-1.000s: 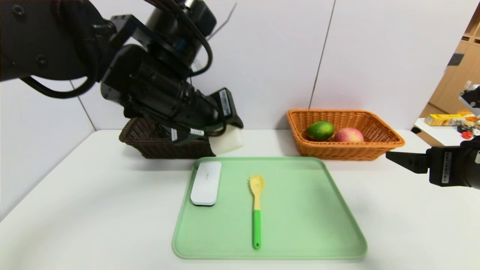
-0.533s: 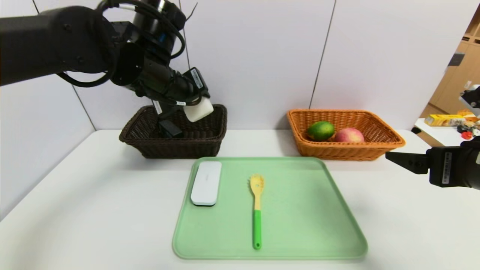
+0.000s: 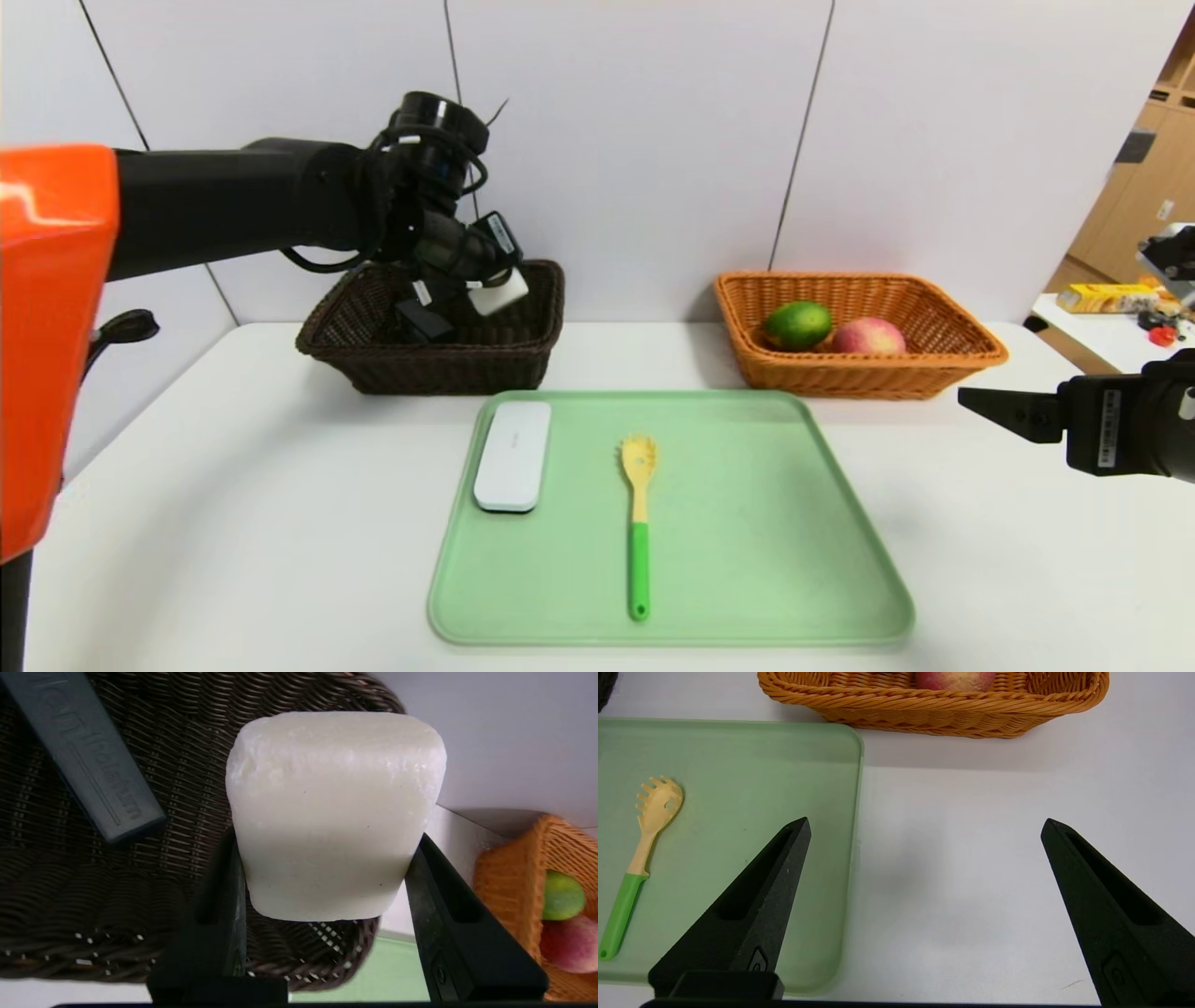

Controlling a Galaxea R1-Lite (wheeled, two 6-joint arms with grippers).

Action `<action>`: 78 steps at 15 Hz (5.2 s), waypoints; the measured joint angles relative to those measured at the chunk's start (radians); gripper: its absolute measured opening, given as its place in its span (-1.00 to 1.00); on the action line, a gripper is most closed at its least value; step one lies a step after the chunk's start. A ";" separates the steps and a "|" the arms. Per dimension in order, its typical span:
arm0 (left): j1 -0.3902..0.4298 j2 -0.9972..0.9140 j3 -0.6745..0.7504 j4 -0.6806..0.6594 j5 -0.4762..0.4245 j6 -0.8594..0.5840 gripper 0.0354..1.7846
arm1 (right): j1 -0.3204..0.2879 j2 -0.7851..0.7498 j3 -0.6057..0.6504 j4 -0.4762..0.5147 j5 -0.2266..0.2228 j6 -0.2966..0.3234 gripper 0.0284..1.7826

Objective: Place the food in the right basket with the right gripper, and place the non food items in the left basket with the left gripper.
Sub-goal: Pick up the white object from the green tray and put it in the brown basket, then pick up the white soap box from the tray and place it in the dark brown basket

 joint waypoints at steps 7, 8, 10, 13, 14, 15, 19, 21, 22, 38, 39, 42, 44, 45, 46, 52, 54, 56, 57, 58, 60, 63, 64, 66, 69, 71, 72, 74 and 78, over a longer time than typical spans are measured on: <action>0.034 0.097 0.000 -0.024 0.000 0.034 0.26 | 0.000 0.003 0.007 0.000 0.005 -0.001 0.90; 0.034 0.101 0.000 -0.026 0.000 0.034 0.33 | 0.000 0.003 0.009 -0.001 0.006 -0.001 0.90; 0.033 0.105 0.000 -0.030 -0.001 0.034 0.47 | 0.000 0.002 0.014 0.000 0.006 -0.001 0.90; 0.033 0.093 0.000 -0.034 0.000 0.044 0.61 | 0.001 0.000 0.017 -0.001 0.006 -0.001 0.90; 0.030 0.075 0.000 -0.034 -0.001 0.048 0.64 | 0.001 -0.001 0.019 0.000 0.006 -0.001 0.90; 0.024 0.044 0.000 -0.033 -0.001 0.053 0.67 | 0.001 -0.002 0.024 -0.001 0.005 -0.001 0.90; -0.079 -0.128 -0.002 0.106 -0.001 0.163 0.77 | 0.006 -0.003 0.037 -0.002 0.005 -0.001 0.90; -0.122 -0.188 0.000 0.284 0.000 0.254 0.80 | 0.011 -0.002 0.043 -0.002 0.005 -0.001 0.90; -0.138 -0.205 0.000 0.372 0.004 0.291 0.81 | 0.014 -0.002 0.046 -0.002 0.005 -0.001 0.90; -0.250 -0.027 -0.002 0.639 -0.046 0.225 0.89 | 0.023 -0.004 0.076 -0.002 0.003 -0.001 0.90; -0.250 -0.013 -0.002 0.639 -0.045 0.222 0.89 | 0.023 -0.004 0.076 -0.002 0.003 -0.001 0.90; -0.249 0.019 -0.002 0.637 -0.039 0.209 0.89 | 0.024 -0.004 0.078 -0.002 0.004 -0.002 0.90; -0.249 0.040 -0.002 0.637 -0.016 0.203 0.89 | 0.024 -0.005 0.082 -0.002 0.004 -0.003 0.90; -0.248 0.046 -0.002 0.637 0.000 0.201 0.89 | 0.024 -0.005 0.083 -0.002 0.004 -0.002 0.90; -0.247 0.052 -0.002 0.636 0.016 0.201 0.89 | 0.024 -0.005 0.085 -0.002 0.004 -0.003 0.90; -0.248 0.077 -0.003 0.588 0.033 0.200 0.89 | 0.030 -0.010 0.098 -0.003 0.004 -0.004 0.90; -0.249 0.085 -0.003 0.578 0.032 0.201 0.89 | 0.034 -0.016 0.107 -0.002 0.004 -0.004 0.90; -0.247 0.093 -0.003 0.577 0.033 0.200 0.89 | 0.035 -0.025 0.111 -0.002 0.004 -0.004 0.90; -0.247 0.095 -0.003 0.577 0.033 0.201 0.89 | 0.035 -0.030 0.112 -0.002 0.004 -0.004 0.90; -0.249 0.099 -0.003 0.577 0.032 0.201 0.89 | 0.035 -0.035 0.114 -0.001 0.005 -0.003 0.90; -0.249 0.108 -0.003 0.577 0.033 0.203 0.89 | 0.035 -0.044 0.120 -0.001 0.005 -0.003 0.90; -0.247 0.121 -0.003 0.566 0.033 0.204 0.89 | 0.035 -0.052 0.126 -0.002 0.006 -0.004 0.90; -0.246 0.125 -0.003 0.558 0.032 0.205 0.89 | 0.035 -0.054 0.126 -0.002 0.006 -0.004 0.90; -0.244 0.132 -0.003 0.555 0.032 0.206 0.89 | 0.035 -0.056 0.126 -0.002 0.006 -0.005 0.90; -0.245 0.138 -0.004 0.542 0.033 0.204 0.89 | 0.036 -0.056 0.125 -0.002 0.006 -0.007 0.90; -0.245 0.140 -0.004 0.541 0.033 0.204 0.89 | 0.041 -0.056 0.125 -0.002 0.006 -0.006 0.90; -0.245 0.141 -0.004 0.541 0.032 0.204 0.89 | 0.041 -0.055 0.125 -0.002 0.006 -0.006 0.90; -0.245 0.142 -0.004 0.541 0.032 0.205 0.59 | 0.043 -0.055 0.125 -0.002 0.006 -0.006 0.90; -0.243 0.144 -0.003 0.542 0.033 0.204 0.13 | 0.043 -0.053 0.125 -0.002 0.006 -0.006 0.90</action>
